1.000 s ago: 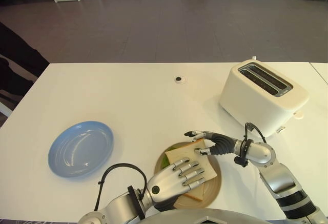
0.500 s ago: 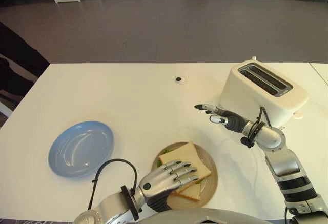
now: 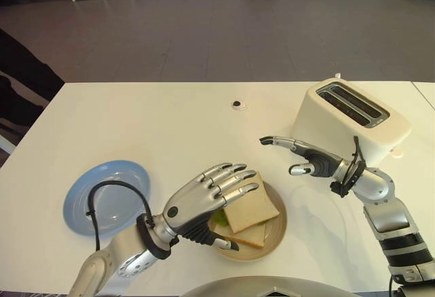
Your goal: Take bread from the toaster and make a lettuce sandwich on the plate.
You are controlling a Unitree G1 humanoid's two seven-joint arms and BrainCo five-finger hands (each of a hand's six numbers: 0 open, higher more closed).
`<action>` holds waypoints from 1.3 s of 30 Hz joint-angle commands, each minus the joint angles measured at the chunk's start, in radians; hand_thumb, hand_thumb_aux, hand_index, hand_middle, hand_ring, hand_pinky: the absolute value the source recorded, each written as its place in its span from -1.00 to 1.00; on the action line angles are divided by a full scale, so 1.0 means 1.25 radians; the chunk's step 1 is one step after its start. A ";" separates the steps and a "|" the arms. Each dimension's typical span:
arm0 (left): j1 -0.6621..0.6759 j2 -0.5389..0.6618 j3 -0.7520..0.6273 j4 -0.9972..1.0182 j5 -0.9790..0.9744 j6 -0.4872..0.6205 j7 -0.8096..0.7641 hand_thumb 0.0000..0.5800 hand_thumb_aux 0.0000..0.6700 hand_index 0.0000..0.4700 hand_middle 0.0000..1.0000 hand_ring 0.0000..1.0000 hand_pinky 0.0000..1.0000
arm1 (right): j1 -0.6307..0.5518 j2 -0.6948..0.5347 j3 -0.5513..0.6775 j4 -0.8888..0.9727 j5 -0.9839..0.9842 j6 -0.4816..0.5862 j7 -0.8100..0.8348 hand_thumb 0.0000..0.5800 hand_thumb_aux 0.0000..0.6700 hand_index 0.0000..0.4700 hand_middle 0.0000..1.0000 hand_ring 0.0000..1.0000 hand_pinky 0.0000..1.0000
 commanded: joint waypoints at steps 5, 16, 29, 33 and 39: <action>0.360 0.151 0.125 0.003 -0.304 -0.006 -0.221 1.00 1.00 1.00 1.00 1.00 1.00 | 0.221 -0.279 -0.047 -0.093 0.226 -0.142 0.290 0.96 0.73 0.73 1.00 1.00 1.00; 0.184 0.103 -0.115 0.196 0.121 0.042 -0.310 1.00 1.00 1.00 1.00 1.00 1.00 | 0.248 -0.127 0.139 0.079 -0.347 -0.294 0.093 1.00 1.00 1.00 1.00 1.00 1.00; -0.292 0.009 -0.224 0.589 0.380 0.076 0.045 1.00 1.00 1.00 1.00 1.00 1.00 | -0.051 0.105 0.249 0.498 -0.610 -0.138 -0.333 1.00 1.00 1.00 1.00 1.00 1.00; -0.558 -0.045 -0.294 0.925 0.412 0.101 0.170 1.00 1.00 1.00 1.00 1.00 1.00 | -0.233 0.208 0.289 0.728 -0.613 -0.068 -0.470 1.00 1.00 1.00 1.00 1.00 1.00; -0.722 -0.097 -0.358 1.233 0.388 0.126 0.290 1.00 1.00 1.00 1.00 1.00 1.00 | -0.404 0.303 0.338 0.934 -0.608 -0.052 -0.599 1.00 1.00 1.00 1.00 1.00 1.00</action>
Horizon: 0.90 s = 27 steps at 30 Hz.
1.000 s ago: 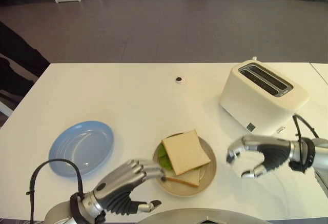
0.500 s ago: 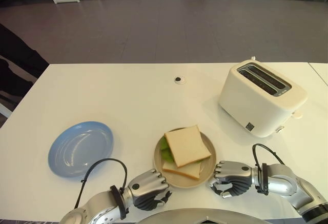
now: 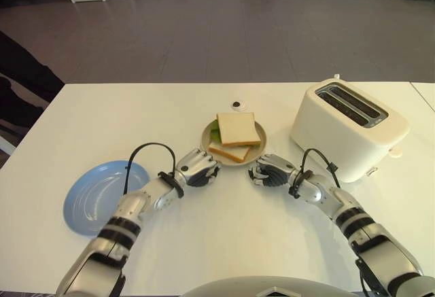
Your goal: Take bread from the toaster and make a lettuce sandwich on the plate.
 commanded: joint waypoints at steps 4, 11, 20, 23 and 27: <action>-0.071 -0.019 -0.101 0.229 0.011 0.025 0.077 1.00 1.00 1.00 1.00 1.00 1.00 | -0.099 0.046 0.065 0.233 -0.052 0.041 -0.105 1.00 1.00 1.00 1.00 1.00 1.00; 0.122 0.098 -0.010 -0.223 -0.146 0.045 -0.042 -0.11 -0.49 -0.49 1.00 1.00 1.00 | -0.022 -0.044 0.003 0.052 0.059 -0.102 -0.091 1.00 0.96 0.96 0.89 0.89 0.89; 0.511 -0.057 0.063 -0.718 -0.556 0.085 -0.153 -1.00 -1.00 -1.00 -1.00 -1.00 -1.00 | 0.344 -0.195 -0.039 -0.450 0.483 -0.196 0.166 -1.00 -1.00 -1.00 -1.00 -1.00 -1.00; 0.504 -0.142 0.056 -0.634 -0.755 0.010 -0.194 -1.00 -1.00 -1.00 -1.00 -1.00 -1.00 | 0.371 -0.134 -0.051 -0.442 0.667 -0.126 0.259 -1.00 -1.00 -1.00 -1.00 -1.00 -1.00; 0.509 -0.177 0.115 -0.602 -0.896 -0.017 -0.239 -1.00 -1.00 -1.00 -1.00 -1.00 -1.00 | 0.361 -0.085 -0.119 -0.442 0.816 -0.001 0.336 -1.00 -1.00 -1.00 -1.00 -1.00 -1.00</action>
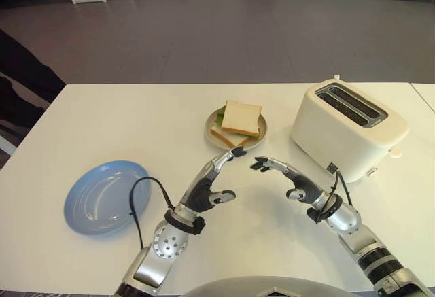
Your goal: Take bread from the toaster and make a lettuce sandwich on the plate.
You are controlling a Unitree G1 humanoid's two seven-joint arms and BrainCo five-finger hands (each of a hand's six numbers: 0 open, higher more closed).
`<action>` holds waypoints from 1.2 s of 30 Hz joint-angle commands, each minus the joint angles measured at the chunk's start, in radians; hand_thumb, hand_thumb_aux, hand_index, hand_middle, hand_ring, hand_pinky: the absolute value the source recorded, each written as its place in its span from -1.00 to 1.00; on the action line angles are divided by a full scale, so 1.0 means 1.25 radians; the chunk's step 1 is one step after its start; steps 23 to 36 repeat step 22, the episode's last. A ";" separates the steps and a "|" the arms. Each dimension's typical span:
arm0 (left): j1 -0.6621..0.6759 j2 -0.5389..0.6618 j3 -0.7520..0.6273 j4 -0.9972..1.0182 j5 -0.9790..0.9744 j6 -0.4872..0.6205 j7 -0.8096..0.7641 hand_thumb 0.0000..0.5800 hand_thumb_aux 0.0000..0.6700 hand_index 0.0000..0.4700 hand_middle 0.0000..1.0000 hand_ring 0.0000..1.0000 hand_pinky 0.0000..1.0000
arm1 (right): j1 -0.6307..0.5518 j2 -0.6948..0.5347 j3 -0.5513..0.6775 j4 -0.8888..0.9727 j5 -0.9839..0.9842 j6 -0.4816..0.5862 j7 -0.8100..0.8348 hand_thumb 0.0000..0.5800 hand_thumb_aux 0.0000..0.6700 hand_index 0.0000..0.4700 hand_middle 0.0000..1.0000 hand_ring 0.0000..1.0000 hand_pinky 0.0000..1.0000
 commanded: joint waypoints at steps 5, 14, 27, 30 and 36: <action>0.026 -0.040 0.097 -0.007 -0.210 -0.008 -0.091 -1.00 -1.00 -1.00 -1.00 -1.00 -1.00 | 0.012 0.064 -0.157 -0.079 0.274 0.259 0.121 -1.00 -1.00 -1.00 -1.00 -1.00 -1.00; 0.026 0.016 0.203 0.052 -0.183 -0.040 -0.173 -1.00 -1.00 -1.00 -1.00 -1.00 -1.00 | 0.031 0.113 -0.229 -0.158 0.269 0.330 0.183 -1.00 -1.00 -1.00 -1.00 -1.00 -1.00; 0.038 -0.019 0.203 0.027 -0.177 -0.046 -0.206 -1.00 -1.00 -1.00 -1.00 -1.00 -1.00 | 0.019 0.139 -0.274 -0.152 0.255 0.372 0.210 -1.00 -1.00 -1.00 -1.00 -1.00 -1.00; 0.038 -0.019 0.203 0.027 -0.177 -0.046 -0.206 -1.00 -1.00 -1.00 -1.00 -1.00 -1.00 | 0.019 0.139 -0.274 -0.152 0.255 0.372 0.210 -1.00 -1.00 -1.00 -1.00 -1.00 -1.00; 0.038 -0.019 0.203 0.027 -0.177 -0.046 -0.206 -1.00 -1.00 -1.00 -1.00 -1.00 -1.00 | 0.019 0.139 -0.274 -0.152 0.255 0.372 0.210 -1.00 -1.00 -1.00 -1.00 -1.00 -1.00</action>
